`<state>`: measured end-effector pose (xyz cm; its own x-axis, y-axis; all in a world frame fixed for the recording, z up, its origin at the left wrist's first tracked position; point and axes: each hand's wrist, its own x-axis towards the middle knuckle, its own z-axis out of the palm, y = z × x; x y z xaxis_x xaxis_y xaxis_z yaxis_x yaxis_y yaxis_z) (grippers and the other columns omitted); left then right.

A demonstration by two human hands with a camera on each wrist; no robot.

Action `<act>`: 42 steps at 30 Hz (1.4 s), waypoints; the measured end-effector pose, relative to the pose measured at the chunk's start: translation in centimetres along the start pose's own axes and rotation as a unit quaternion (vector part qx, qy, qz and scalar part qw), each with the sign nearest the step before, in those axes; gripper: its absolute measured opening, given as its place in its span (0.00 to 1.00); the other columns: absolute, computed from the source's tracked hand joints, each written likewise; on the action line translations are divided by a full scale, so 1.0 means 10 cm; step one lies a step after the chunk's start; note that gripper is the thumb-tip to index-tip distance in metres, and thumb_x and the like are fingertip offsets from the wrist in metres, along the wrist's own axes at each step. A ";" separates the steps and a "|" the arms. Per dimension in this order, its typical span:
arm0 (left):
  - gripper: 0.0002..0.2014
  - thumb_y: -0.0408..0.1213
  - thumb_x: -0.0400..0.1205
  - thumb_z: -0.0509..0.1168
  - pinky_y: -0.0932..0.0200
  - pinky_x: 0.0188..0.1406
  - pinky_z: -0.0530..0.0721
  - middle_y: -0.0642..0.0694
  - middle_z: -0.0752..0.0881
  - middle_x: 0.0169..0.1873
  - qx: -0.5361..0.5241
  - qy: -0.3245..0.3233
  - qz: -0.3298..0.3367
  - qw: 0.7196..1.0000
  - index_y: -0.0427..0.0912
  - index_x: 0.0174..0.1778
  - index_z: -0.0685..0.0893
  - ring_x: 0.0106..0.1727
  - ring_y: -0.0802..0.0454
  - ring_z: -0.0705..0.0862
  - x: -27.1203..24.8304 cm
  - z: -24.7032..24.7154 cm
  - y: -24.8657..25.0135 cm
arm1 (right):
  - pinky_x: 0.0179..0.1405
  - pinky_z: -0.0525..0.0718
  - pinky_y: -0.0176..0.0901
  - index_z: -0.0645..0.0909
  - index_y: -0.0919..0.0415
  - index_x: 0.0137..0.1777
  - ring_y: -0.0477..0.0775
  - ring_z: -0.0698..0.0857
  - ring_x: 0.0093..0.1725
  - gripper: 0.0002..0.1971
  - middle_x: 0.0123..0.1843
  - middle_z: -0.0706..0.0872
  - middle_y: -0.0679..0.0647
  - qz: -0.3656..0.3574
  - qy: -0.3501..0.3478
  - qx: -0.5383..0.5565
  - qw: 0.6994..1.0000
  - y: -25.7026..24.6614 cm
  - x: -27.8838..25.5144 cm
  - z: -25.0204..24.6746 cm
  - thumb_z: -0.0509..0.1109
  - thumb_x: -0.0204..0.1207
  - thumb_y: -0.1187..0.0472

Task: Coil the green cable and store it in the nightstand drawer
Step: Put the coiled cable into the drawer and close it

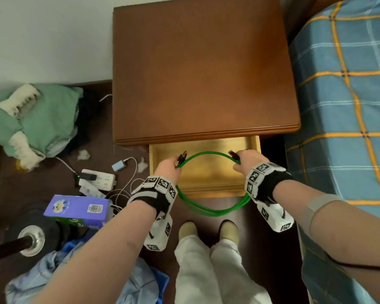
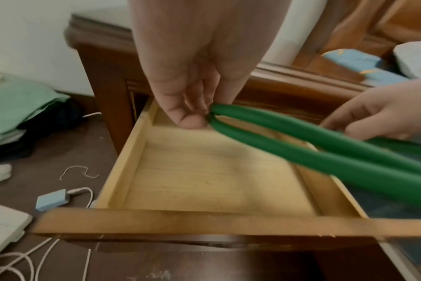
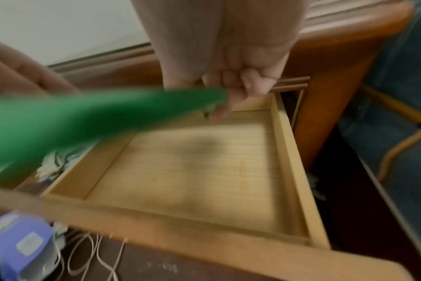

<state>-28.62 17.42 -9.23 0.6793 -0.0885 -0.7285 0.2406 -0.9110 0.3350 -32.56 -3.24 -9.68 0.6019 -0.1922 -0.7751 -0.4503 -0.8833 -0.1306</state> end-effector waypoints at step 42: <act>0.28 0.27 0.81 0.63 0.46 0.68 0.80 0.33 0.79 0.69 0.043 -0.033 -0.059 0.997 0.40 0.77 0.65 0.66 0.36 0.81 1.47 0.41 -0.13 | 0.62 0.79 0.57 0.54 0.59 0.82 0.67 0.76 0.70 0.33 0.72 0.75 0.66 0.000 0.006 0.035 0.999 -0.04 1.30 0.46 0.56 0.77 0.75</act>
<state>-21.76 15.62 -22.78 0.6024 -0.0026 -0.7982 0.2534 -0.9476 0.1943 -27.55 -3.39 -22.51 0.6090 -0.1983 -0.7680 -0.4952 -0.8514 -0.1729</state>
